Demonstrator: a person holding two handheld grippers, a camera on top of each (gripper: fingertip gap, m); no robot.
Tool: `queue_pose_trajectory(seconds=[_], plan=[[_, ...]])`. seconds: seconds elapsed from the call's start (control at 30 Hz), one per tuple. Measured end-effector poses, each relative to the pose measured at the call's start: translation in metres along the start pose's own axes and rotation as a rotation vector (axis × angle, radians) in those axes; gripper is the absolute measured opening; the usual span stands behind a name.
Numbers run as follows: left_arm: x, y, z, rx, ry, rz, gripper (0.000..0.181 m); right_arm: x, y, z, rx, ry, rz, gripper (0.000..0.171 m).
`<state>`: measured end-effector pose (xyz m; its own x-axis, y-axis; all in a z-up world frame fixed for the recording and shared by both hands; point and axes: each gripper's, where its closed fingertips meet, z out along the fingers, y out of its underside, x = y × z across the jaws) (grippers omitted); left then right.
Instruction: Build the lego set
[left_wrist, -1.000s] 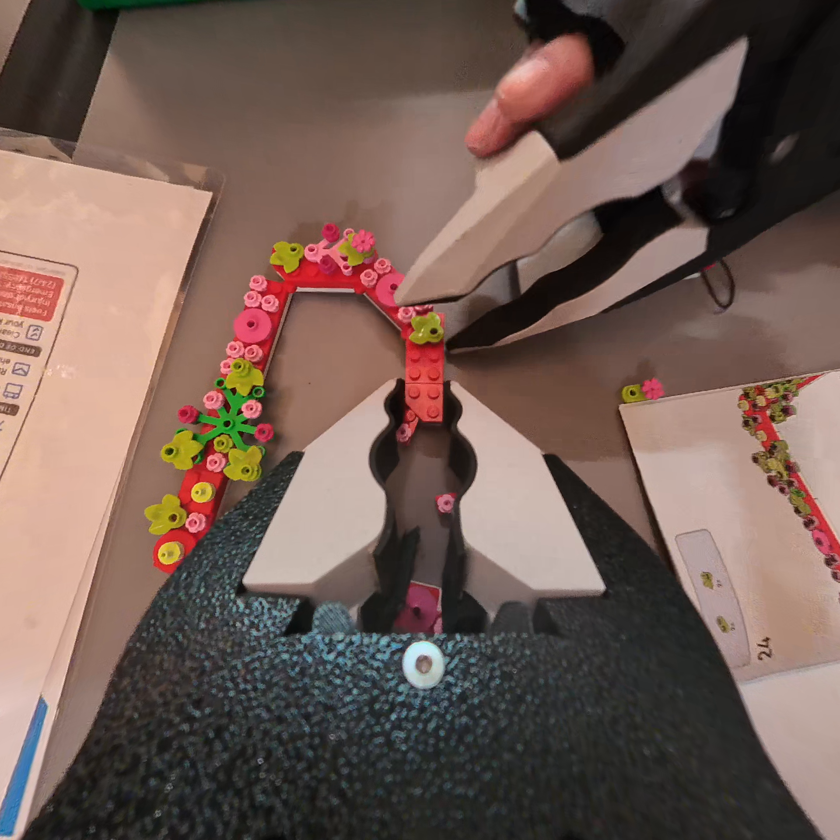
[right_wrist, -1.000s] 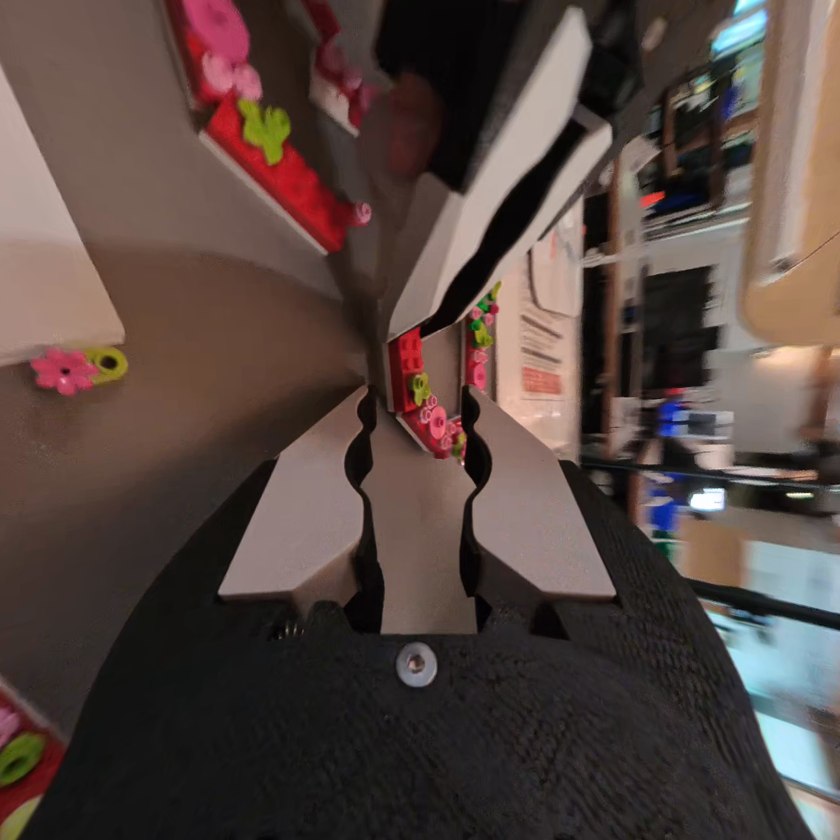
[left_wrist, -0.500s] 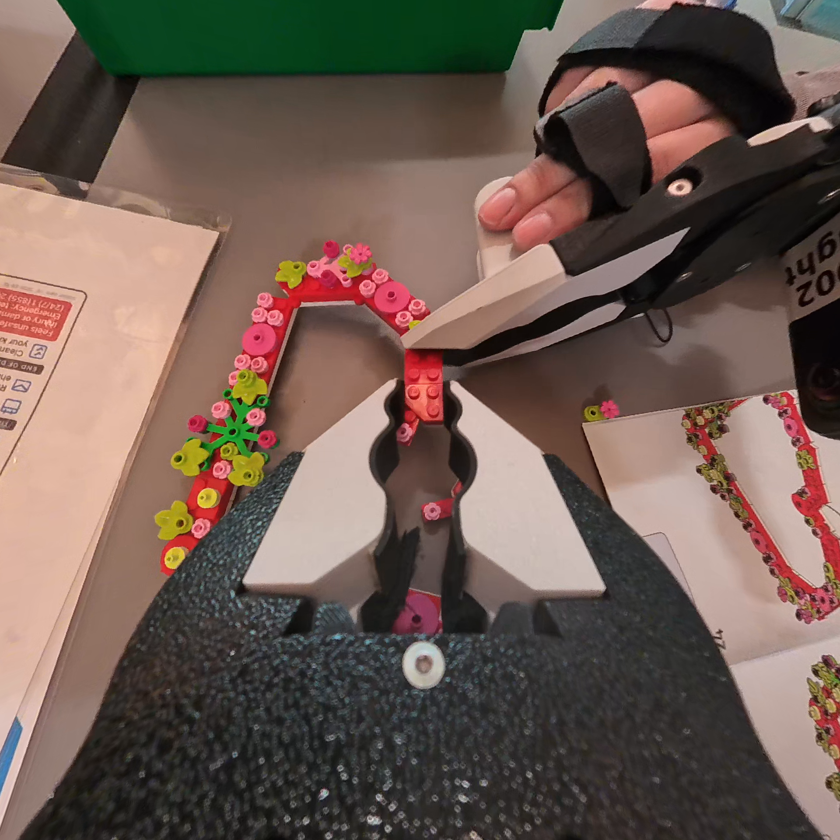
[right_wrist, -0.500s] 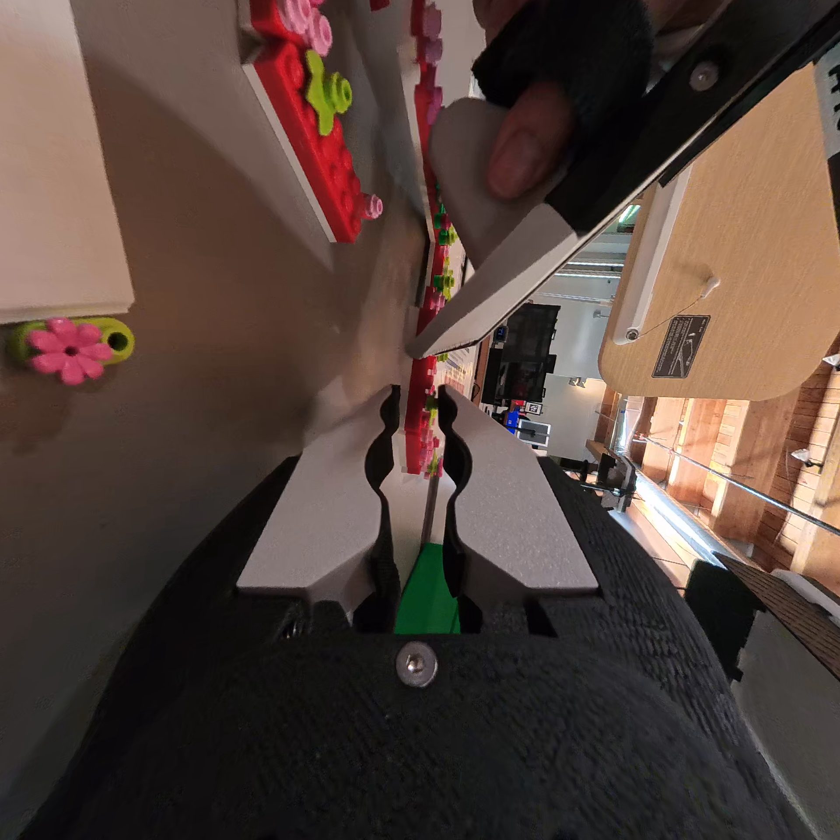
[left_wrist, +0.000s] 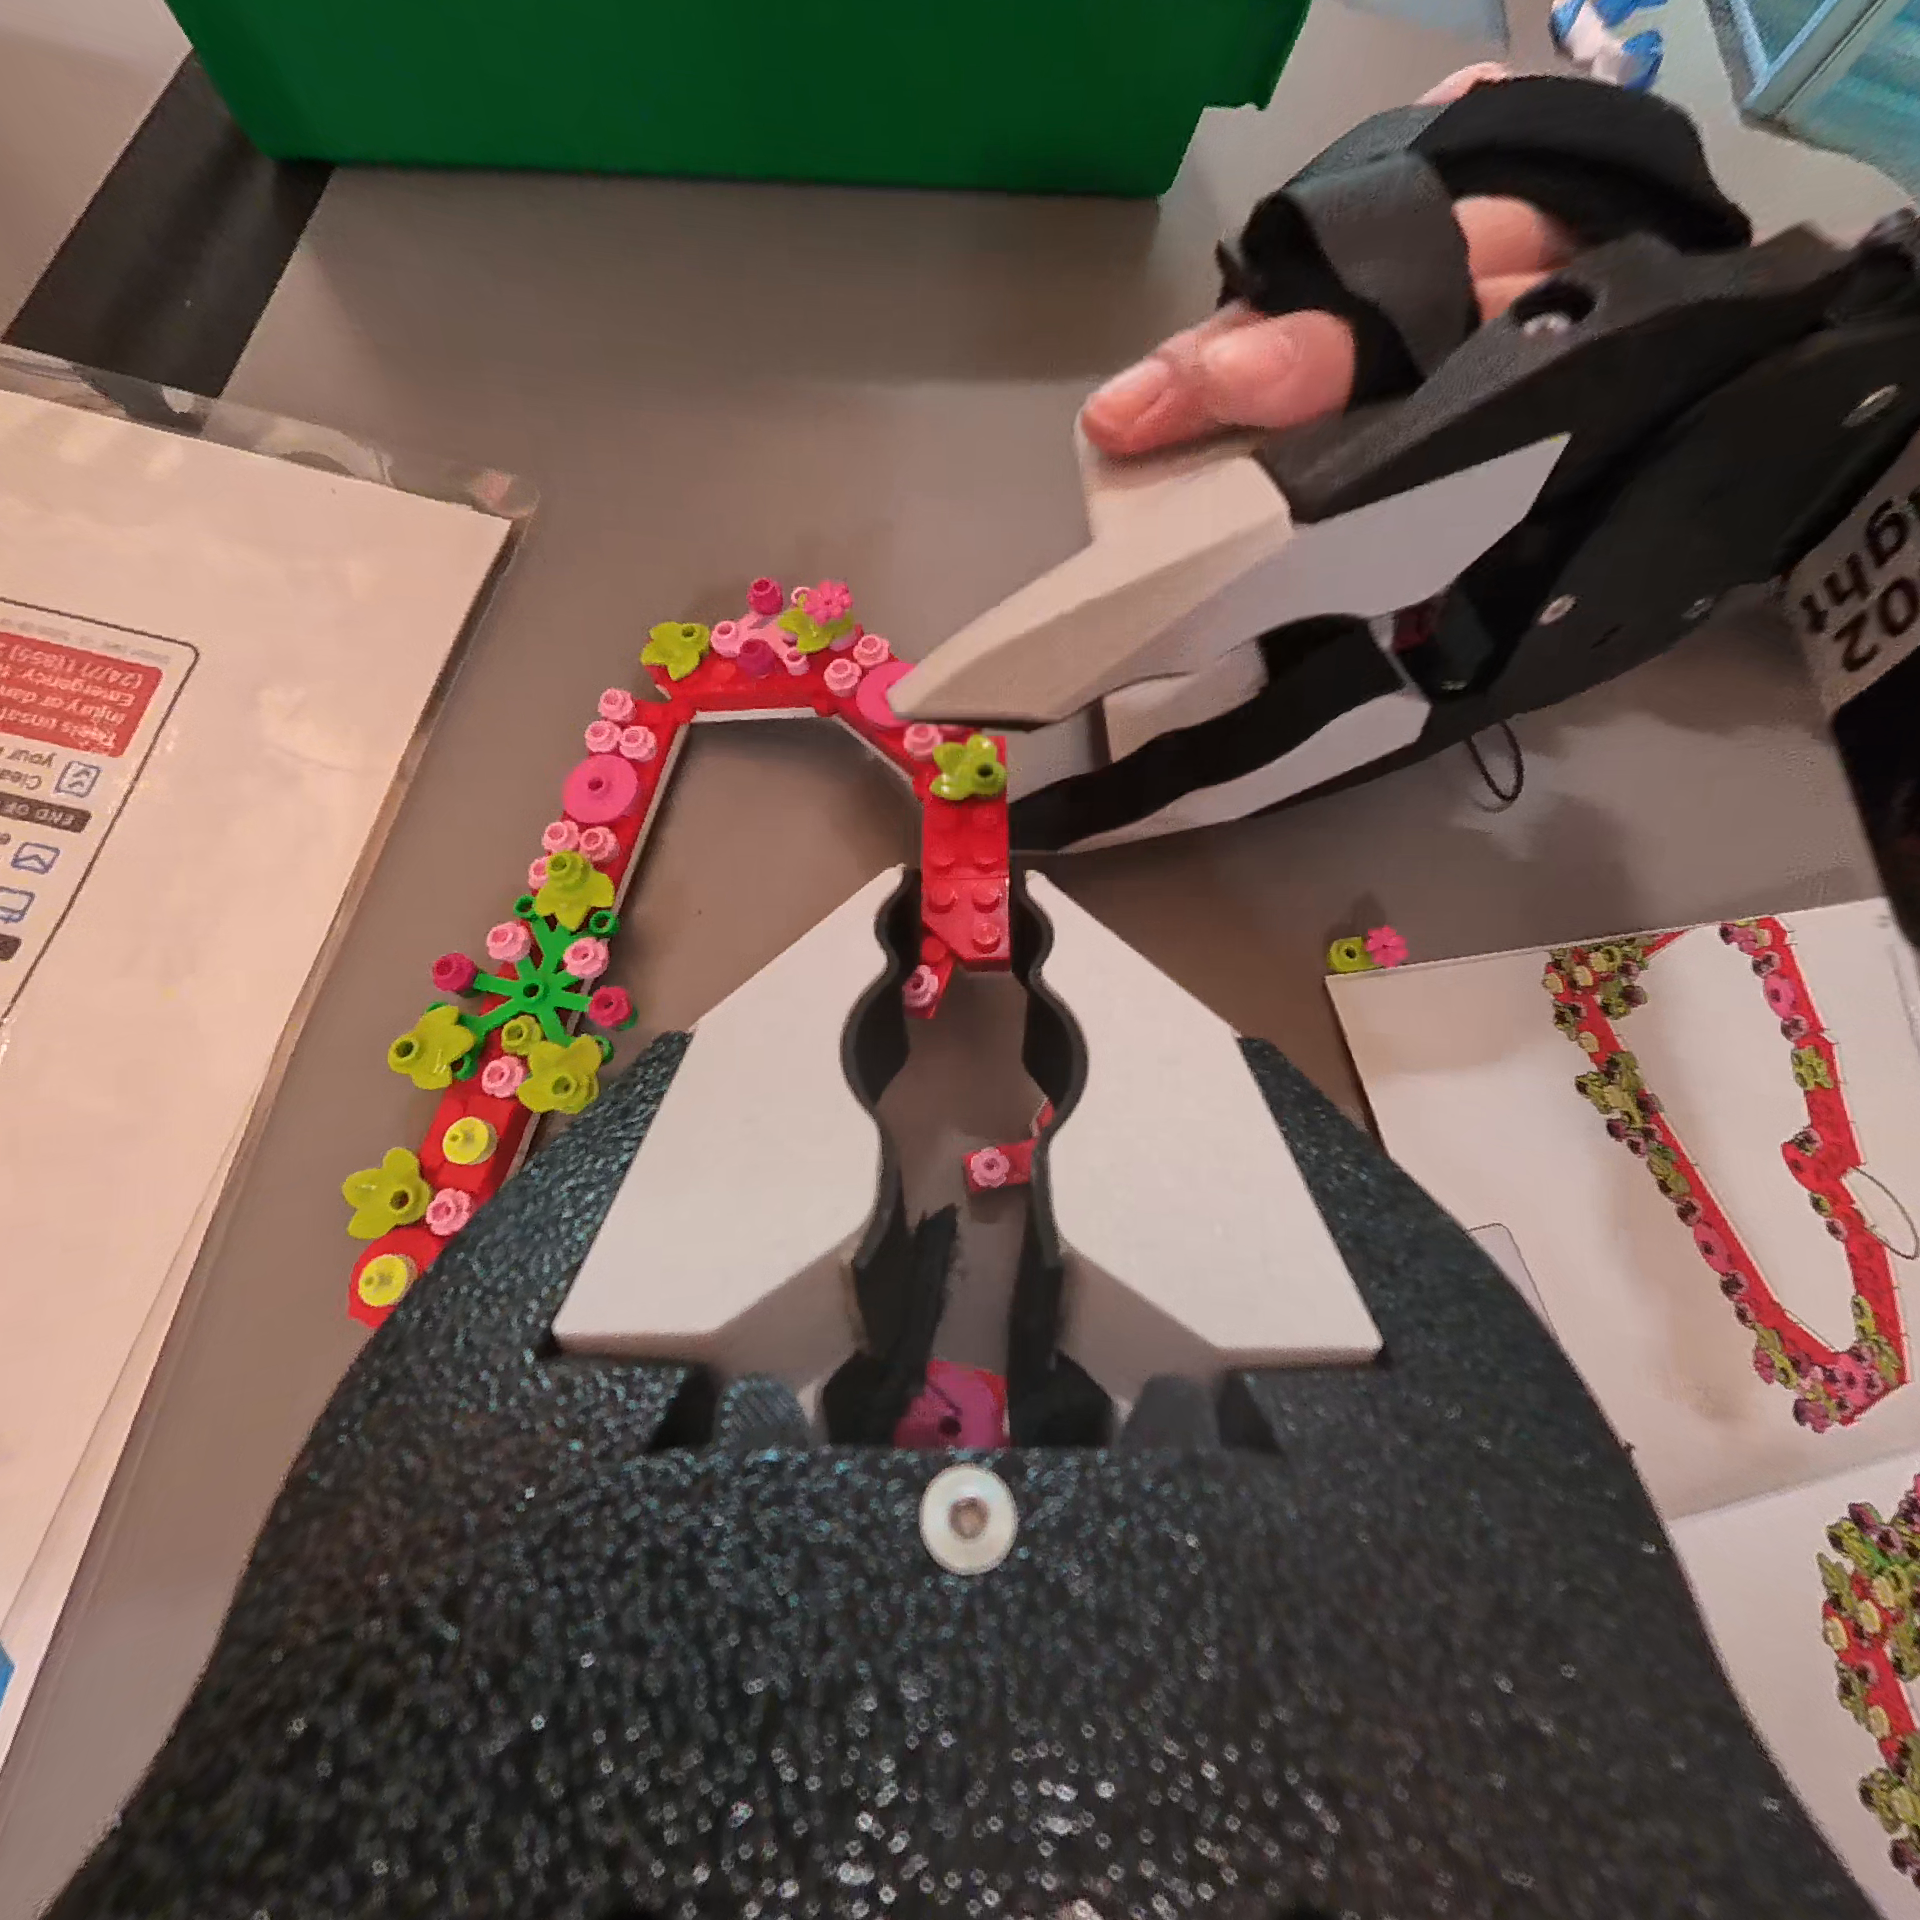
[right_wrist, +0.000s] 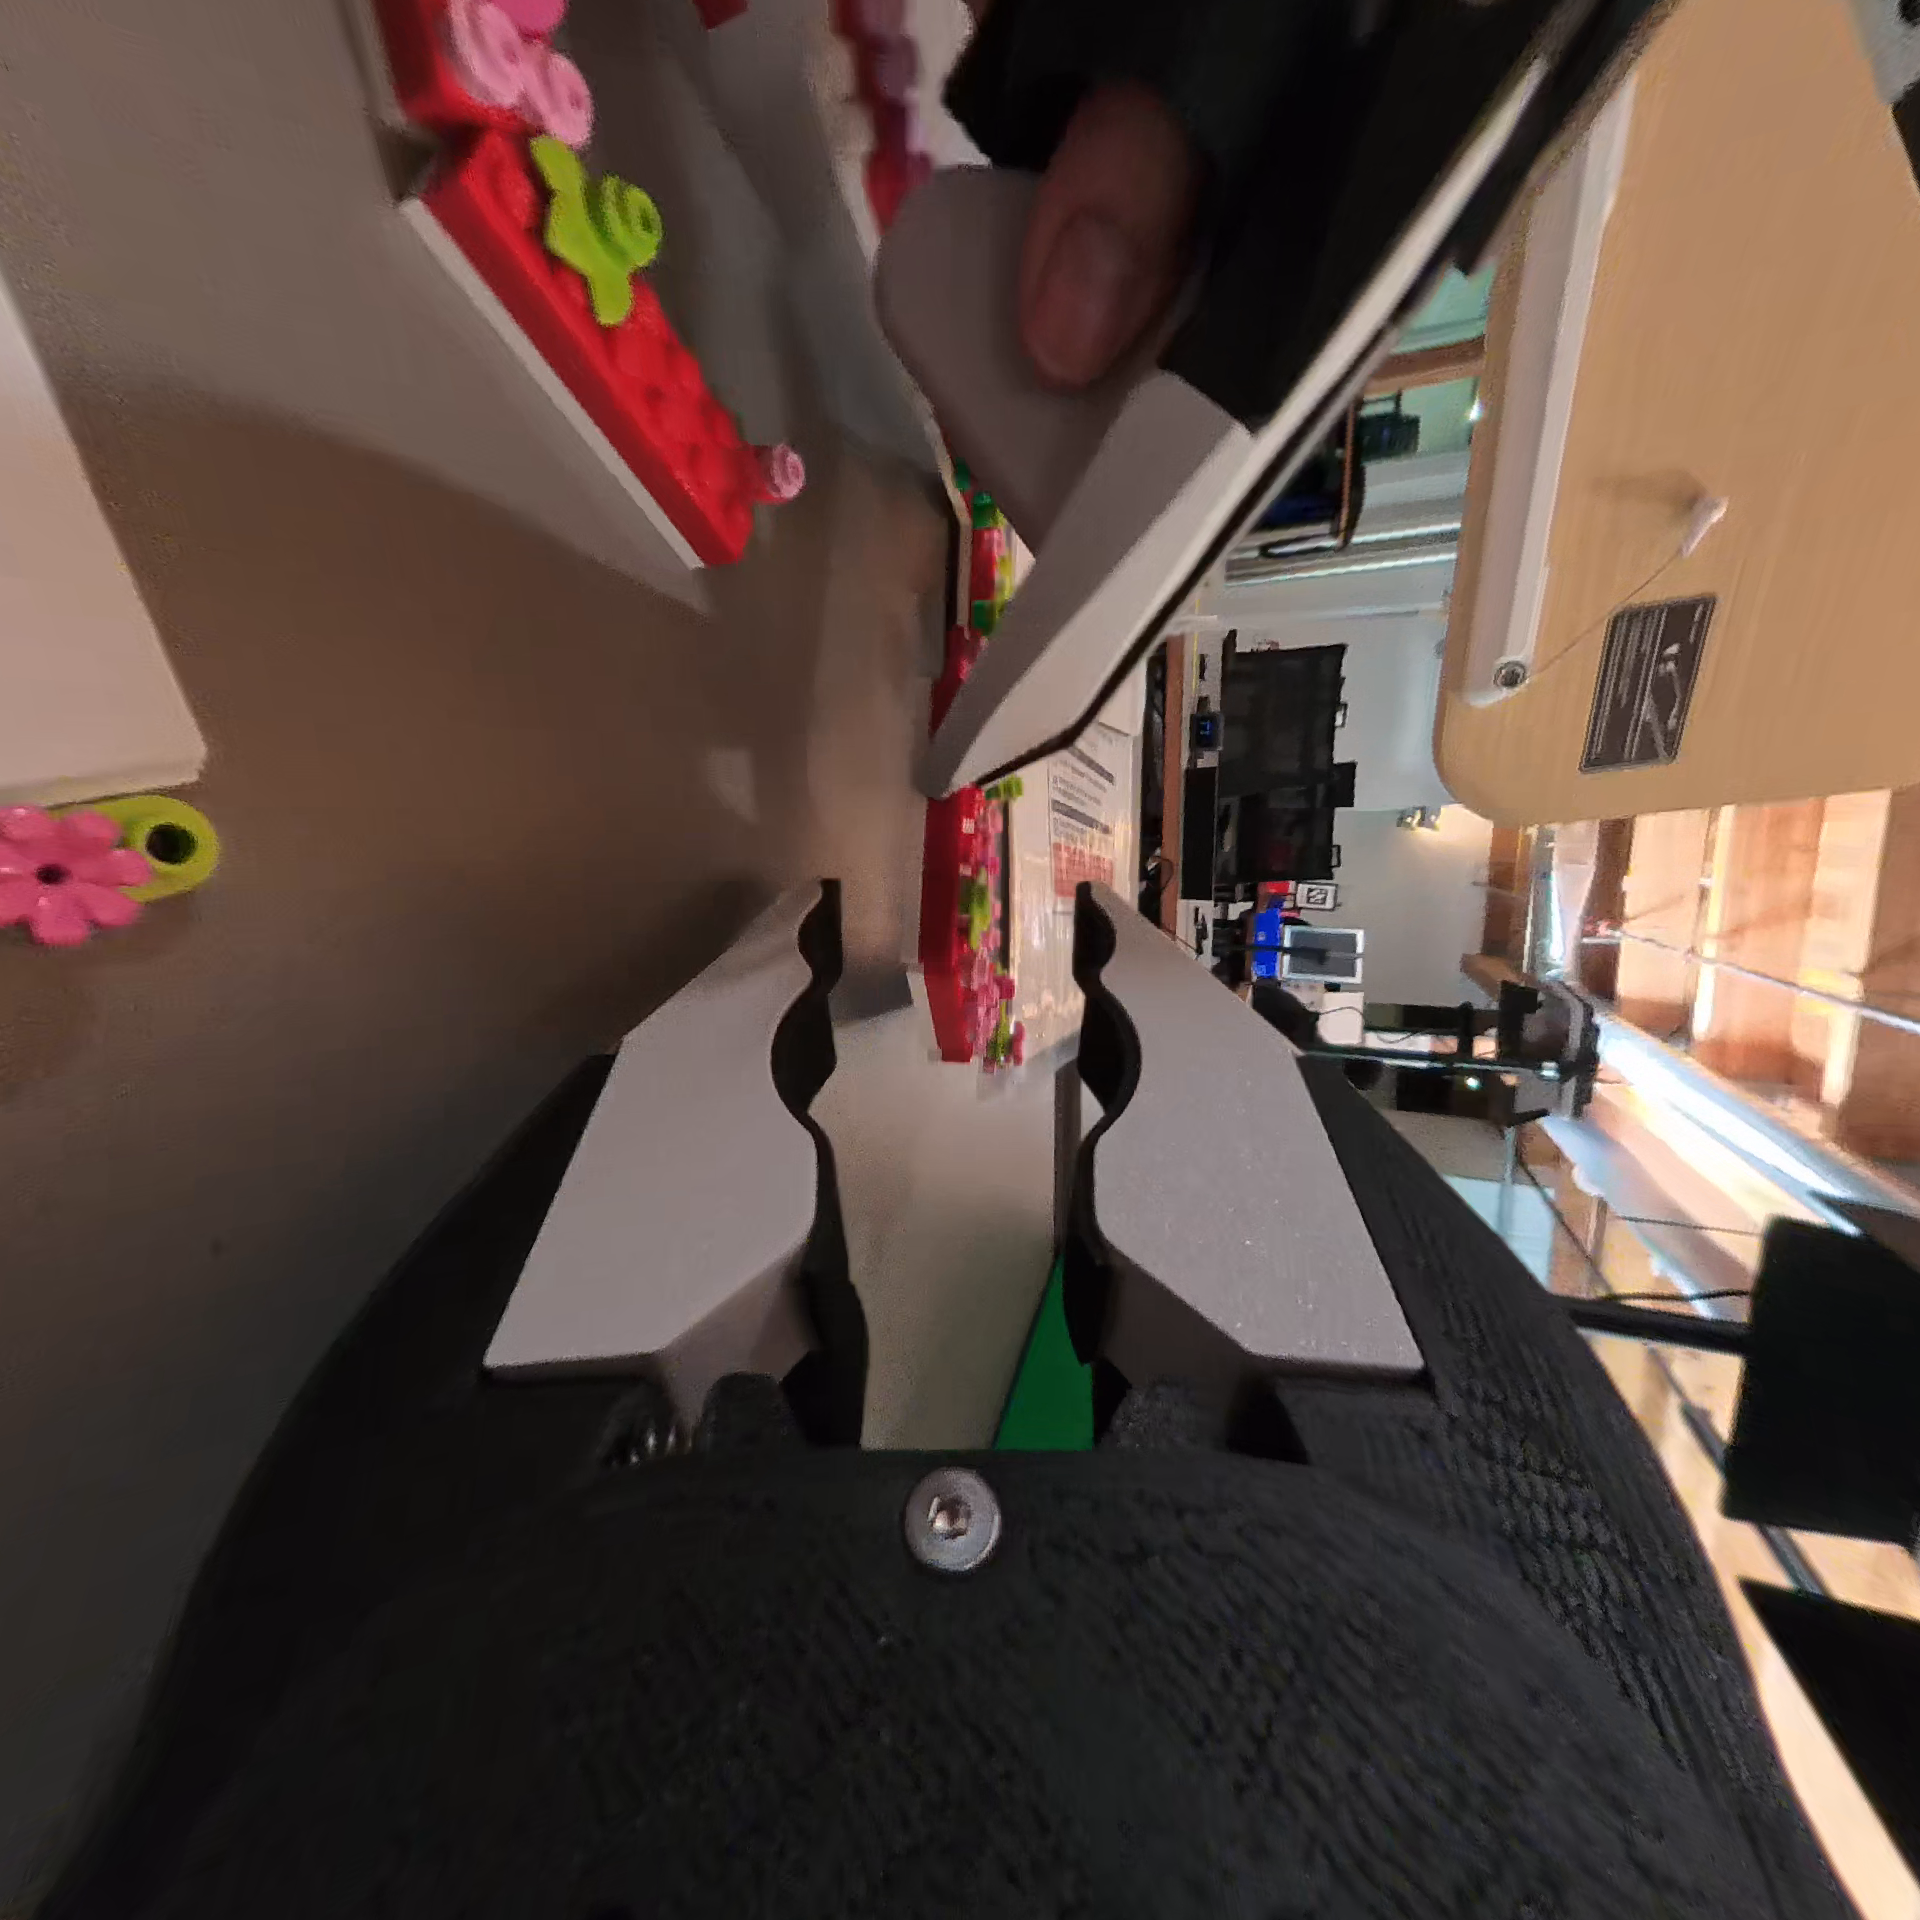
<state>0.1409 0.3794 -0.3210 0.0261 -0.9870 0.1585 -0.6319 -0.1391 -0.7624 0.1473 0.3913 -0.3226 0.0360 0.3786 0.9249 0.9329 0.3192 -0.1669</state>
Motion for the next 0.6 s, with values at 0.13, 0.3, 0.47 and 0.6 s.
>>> queue_pose_trajectory(seconds=[0.13, 0.3, 0.47, 0.6], plan=[[-0.001, 0.001, 0.000, -0.005, -0.007, 0.000, 0.015, -0.002, 0.000, -0.003, 0.018, -0.002, -0.013, 0.030], [-0.001, 0.002, 0.000, -0.011, -0.010, 0.002, 0.015, -0.002, -0.004, -0.002, 0.019, 0.022, -0.081, 0.013], [-0.001, 0.005, 0.002, -0.028, -0.012, 0.010, 0.015, -0.006, -0.005, -0.001, 0.036, -0.027, -0.029, 0.014], [-0.006, 0.015, 0.006, -0.095, -0.059, 0.049, 0.015, 0.031, -0.002, -0.022, 0.088, 0.090, 0.155, 0.063]])
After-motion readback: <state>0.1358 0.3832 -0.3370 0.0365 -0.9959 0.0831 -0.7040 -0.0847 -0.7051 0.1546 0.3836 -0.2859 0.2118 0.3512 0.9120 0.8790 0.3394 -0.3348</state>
